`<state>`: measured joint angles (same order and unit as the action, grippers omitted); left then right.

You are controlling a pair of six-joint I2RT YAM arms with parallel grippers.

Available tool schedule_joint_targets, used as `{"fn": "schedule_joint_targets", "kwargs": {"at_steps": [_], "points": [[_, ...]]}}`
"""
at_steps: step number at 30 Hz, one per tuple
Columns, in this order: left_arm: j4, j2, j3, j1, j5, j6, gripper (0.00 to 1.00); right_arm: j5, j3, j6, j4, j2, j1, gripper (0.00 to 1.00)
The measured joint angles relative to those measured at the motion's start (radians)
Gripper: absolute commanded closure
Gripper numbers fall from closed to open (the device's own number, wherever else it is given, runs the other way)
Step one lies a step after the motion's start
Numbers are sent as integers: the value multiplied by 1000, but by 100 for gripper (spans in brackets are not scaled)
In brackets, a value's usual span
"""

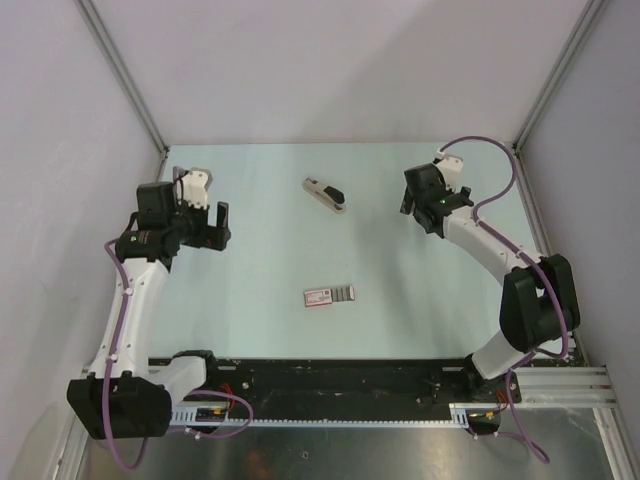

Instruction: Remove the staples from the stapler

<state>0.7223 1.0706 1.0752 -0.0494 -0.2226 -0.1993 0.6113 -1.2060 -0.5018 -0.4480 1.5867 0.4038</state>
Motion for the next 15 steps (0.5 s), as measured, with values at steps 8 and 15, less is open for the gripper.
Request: {"fn": "schedule_joint_targets", "kwargs": {"at_steps": [8, 15], "points": [[68, 16, 19, 0, -21, -3, 1, 1, 0, 54, 25, 0, 2, 2], [107, 41, 21, 0, -26, -2, 1, -10, -41, 77, 84, 47, -24, 4]]}}
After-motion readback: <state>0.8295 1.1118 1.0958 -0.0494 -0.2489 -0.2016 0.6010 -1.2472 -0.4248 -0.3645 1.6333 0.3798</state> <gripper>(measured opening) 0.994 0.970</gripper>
